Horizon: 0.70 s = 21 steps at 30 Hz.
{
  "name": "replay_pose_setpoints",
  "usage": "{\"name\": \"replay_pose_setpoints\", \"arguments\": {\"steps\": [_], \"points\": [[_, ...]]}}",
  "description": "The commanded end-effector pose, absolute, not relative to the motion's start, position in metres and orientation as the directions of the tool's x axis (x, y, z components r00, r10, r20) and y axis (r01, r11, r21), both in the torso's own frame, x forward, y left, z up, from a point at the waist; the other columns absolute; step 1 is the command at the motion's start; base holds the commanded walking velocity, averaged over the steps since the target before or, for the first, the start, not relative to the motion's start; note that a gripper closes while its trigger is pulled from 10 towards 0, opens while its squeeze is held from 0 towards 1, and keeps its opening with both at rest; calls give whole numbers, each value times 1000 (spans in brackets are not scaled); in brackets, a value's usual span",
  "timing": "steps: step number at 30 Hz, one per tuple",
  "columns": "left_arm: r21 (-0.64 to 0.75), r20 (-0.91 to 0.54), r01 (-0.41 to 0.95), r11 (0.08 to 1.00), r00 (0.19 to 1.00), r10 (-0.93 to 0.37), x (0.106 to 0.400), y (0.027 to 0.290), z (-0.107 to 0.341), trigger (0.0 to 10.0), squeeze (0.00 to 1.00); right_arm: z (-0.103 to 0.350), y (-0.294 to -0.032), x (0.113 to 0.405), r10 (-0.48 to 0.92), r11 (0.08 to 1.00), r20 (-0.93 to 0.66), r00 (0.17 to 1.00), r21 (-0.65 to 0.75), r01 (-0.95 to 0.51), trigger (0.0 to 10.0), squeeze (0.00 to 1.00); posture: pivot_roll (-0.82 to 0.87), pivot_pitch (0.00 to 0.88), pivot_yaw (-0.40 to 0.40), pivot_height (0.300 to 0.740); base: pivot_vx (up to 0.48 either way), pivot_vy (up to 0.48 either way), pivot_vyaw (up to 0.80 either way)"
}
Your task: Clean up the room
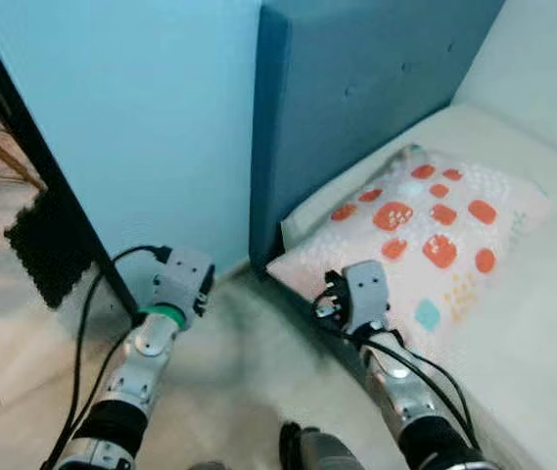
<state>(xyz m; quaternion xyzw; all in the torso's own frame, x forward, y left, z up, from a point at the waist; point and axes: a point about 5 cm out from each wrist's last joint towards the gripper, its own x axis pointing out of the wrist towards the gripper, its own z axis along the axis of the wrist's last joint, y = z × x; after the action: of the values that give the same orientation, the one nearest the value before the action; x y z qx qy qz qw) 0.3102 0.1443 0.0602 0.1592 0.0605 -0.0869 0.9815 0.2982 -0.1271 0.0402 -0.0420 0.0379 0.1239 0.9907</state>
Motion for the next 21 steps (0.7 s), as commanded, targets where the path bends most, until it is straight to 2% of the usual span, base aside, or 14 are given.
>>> {"name": "replay_pose_setpoints", "arguments": {"steps": [1, 5, 8, 14, 21], "points": [[308, -178, 196, 931, 973, -146, 305, 148, 52, 10000, 0, 39, -126, 297, 244, 965, -91, 965, -79, -251, 10000, 0, 17, 31, 18, 740, 442, 0, 0], [306, -176, 201, 931, 973, -152, 305, 147, 53, 10000, 0, 39, -127, 297, 238, 967, -95, 967, -75, -245, 10000, 0, 15, 33, 18, 740, 443, 0, -319], [288, -170, 220, 932, 970, -176, 306, 143, 54, 10000, 0, 38, -129, 298, 223, 972, -97, 970, -60, -229, 10000, 0, 13, 32, 18, 740, 375, 0, -754], [245, -155, 259, 934, 962, -227, 306, 136, 58, 10000, 0, 39, -131, 298, 219, 972, -96, 971, -65, -225, 10000, 0, 13, 31, 18, 740, 0, 0, -755], [236, -151, 258, 937, 962, -227, 306, 134, 59, 10000, 0, 40, -130, 299, 219, 972, -94, 971, -66, -226, 10000, 0, 13, 31, 18, 740, 0, 0, -754]]}}
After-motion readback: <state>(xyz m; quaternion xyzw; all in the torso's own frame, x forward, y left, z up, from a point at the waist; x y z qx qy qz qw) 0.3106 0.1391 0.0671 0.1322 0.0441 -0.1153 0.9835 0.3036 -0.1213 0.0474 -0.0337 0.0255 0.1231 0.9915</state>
